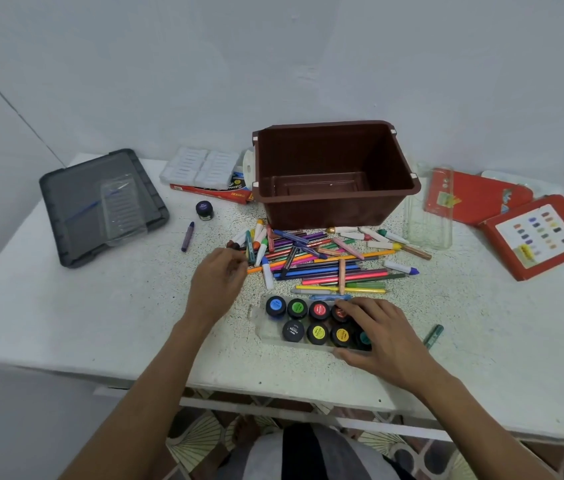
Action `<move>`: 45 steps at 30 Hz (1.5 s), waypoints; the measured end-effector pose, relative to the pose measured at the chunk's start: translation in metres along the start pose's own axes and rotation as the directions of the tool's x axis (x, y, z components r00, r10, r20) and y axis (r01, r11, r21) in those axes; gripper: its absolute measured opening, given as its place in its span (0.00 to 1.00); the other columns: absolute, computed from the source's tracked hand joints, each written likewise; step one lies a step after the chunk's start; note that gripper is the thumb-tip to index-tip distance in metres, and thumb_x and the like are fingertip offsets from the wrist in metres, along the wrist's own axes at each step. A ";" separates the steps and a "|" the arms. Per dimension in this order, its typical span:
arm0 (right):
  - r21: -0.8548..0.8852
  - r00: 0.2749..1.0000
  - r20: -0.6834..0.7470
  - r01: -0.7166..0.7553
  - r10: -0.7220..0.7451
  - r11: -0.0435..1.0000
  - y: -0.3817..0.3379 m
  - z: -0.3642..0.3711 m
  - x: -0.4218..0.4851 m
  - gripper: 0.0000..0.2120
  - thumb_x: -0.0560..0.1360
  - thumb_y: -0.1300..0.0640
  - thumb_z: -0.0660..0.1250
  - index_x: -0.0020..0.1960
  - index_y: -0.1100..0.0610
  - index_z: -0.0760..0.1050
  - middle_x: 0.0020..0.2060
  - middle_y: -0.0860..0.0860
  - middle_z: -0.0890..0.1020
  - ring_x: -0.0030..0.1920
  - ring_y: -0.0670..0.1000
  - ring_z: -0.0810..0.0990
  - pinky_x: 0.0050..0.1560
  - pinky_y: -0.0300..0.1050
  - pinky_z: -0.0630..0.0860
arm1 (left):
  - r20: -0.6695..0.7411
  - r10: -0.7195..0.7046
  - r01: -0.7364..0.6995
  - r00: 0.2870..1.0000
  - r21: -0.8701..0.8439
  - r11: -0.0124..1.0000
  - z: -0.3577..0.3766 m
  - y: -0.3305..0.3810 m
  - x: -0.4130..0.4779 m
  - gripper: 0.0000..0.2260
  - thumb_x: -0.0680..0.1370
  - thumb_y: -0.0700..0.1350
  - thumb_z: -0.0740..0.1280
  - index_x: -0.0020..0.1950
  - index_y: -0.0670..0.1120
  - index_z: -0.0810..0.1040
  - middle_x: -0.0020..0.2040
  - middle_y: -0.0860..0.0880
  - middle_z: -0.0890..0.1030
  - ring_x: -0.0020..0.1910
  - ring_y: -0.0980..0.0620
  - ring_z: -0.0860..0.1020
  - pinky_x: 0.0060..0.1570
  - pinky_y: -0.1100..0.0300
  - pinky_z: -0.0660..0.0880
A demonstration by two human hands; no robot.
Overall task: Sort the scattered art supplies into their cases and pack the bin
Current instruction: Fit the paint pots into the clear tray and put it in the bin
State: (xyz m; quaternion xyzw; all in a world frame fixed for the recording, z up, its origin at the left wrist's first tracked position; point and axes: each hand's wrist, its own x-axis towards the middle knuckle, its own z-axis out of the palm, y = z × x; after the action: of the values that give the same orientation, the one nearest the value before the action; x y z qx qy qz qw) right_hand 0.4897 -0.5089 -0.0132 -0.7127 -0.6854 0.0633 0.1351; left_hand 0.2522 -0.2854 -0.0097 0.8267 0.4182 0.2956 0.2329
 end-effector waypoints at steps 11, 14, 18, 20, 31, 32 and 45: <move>0.006 1.000 -0.003 -0.009 0.009 1.000 0.000 0.000 0.000 0.36 0.73 0.27 0.56 0.73 0.49 0.67 0.62 0.48 0.75 0.59 0.52 0.73 0.58 0.53 0.75 | -0.113 -0.031 0.064 0.993 0.300 0.952 -0.017 -0.042 0.095 0.11 0.76 0.40 0.66 0.58 0.41 0.80 0.56 0.41 0.78 0.53 0.41 0.75 0.54 0.46 0.74; 0.015 1.000 -0.011 -0.006 0.006 1.000 0.000 -0.001 0.000 0.36 0.72 0.28 0.59 0.72 0.49 0.68 0.62 0.48 0.76 0.59 0.52 0.73 0.58 0.53 0.75 | -0.021 -0.103 0.103 0.994 0.403 0.910 -0.018 -0.048 0.114 0.17 0.76 0.40 0.65 0.65 0.43 0.76 0.65 0.39 0.74 0.61 0.37 0.72 0.58 0.43 0.72; 0.006 1.000 -0.010 -0.007 0.007 1.000 0.001 0.000 0.000 0.36 0.72 0.27 0.58 0.72 0.49 0.68 0.62 0.47 0.76 0.59 0.52 0.74 0.58 0.53 0.75 | 0.079 -0.146 0.083 0.986 0.529 0.845 -0.018 -0.055 0.124 0.17 0.79 0.41 0.62 0.67 0.47 0.76 0.69 0.42 0.73 0.63 0.39 0.72 0.59 0.42 0.72; 0.005 1.000 -0.010 -0.009 0.009 1.000 0.001 0.000 0.000 0.36 0.72 0.28 0.58 0.72 0.49 0.68 0.62 0.47 0.76 0.59 0.52 0.74 0.58 0.53 0.75 | 0.080 -0.156 0.086 0.985 0.553 0.829 -0.017 -0.058 0.123 0.16 0.80 0.40 0.60 0.66 0.47 0.77 0.66 0.42 0.75 0.61 0.38 0.73 0.58 0.43 0.73; 0.013 1.000 -0.017 -0.012 0.013 1.000 -0.001 0.001 0.000 0.36 0.73 0.27 0.56 0.72 0.49 0.68 0.62 0.47 0.76 0.59 0.52 0.73 0.58 0.52 0.74 | -0.084 0.000 0.012 0.996 0.141 0.990 -0.016 -0.048 0.083 0.12 0.78 0.38 0.66 0.61 0.46 0.78 0.56 0.41 0.74 0.53 0.44 0.77 0.56 0.52 0.75; 0.012 1.000 -0.017 -0.012 0.013 1.000 -0.001 0.000 0.000 0.37 0.73 0.27 0.56 0.72 0.49 0.68 0.62 0.47 0.76 0.59 0.52 0.73 0.58 0.51 0.74 | -0.089 0.019 -0.009 0.996 0.114 0.993 -0.018 -0.037 0.076 0.12 0.78 0.39 0.67 0.61 0.46 0.79 0.55 0.42 0.74 0.52 0.46 0.77 0.54 0.56 0.73; 0.020 1.000 0.009 -0.023 0.023 1.000 0.000 0.000 0.000 0.37 0.72 0.28 0.58 0.72 0.49 0.68 0.63 0.48 0.75 0.60 0.53 0.73 0.60 0.53 0.73 | 0.274 0.192 -0.146 0.942 -0.179 0.973 -0.043 0.042 -0.020 0.13 0.72 0.41 0.75 0.52 0.51 0.77 0.49 0.54 0.78 0.47 0.54 0.77 0.49 0.65 0.73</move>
State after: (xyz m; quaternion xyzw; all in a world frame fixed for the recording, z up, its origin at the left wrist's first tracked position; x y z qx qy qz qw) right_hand 0.4897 -0.5087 -0.0136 -0.7188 -0.6771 0.0749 0.1383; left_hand 0.2367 -0.3185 0.0415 0.8731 0.2824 0.2221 0.3296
